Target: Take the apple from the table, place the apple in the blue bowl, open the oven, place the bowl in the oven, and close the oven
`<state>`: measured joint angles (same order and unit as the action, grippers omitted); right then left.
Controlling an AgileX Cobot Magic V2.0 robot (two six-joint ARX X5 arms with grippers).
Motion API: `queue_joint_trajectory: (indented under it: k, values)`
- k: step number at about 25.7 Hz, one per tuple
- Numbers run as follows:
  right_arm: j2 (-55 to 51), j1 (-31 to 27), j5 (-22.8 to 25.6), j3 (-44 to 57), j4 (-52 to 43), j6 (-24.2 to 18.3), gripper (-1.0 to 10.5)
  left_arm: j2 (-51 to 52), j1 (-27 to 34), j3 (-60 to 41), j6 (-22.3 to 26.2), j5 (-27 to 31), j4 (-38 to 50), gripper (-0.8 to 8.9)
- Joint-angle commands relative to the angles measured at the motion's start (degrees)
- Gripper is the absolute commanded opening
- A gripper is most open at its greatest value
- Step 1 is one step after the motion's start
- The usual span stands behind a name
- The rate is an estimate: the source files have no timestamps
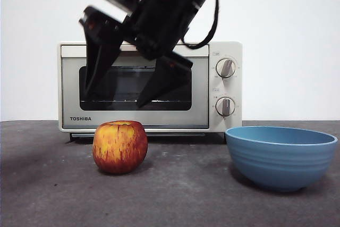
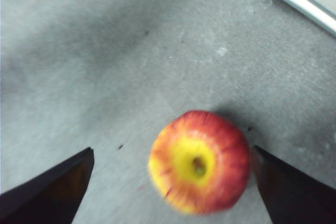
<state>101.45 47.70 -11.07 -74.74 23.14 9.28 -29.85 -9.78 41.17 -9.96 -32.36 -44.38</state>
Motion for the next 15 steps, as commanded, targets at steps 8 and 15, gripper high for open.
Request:
queue_joint_trajectory:
  k: [8, 15]
  values:
    - [9.1, 0.7, 2.5, -2.0, -1.2, -0.3, 4.7, -0.3, -0.2, 0.9, 0.7, -0.2, 0.6, 0.07]
    - [11.3, 0.8, 3.7, -2.0, -1.2, -0.2, 4.1, -0.4, -0.2, 0.9, 0.7, -0.2, 0.6, 0.07]
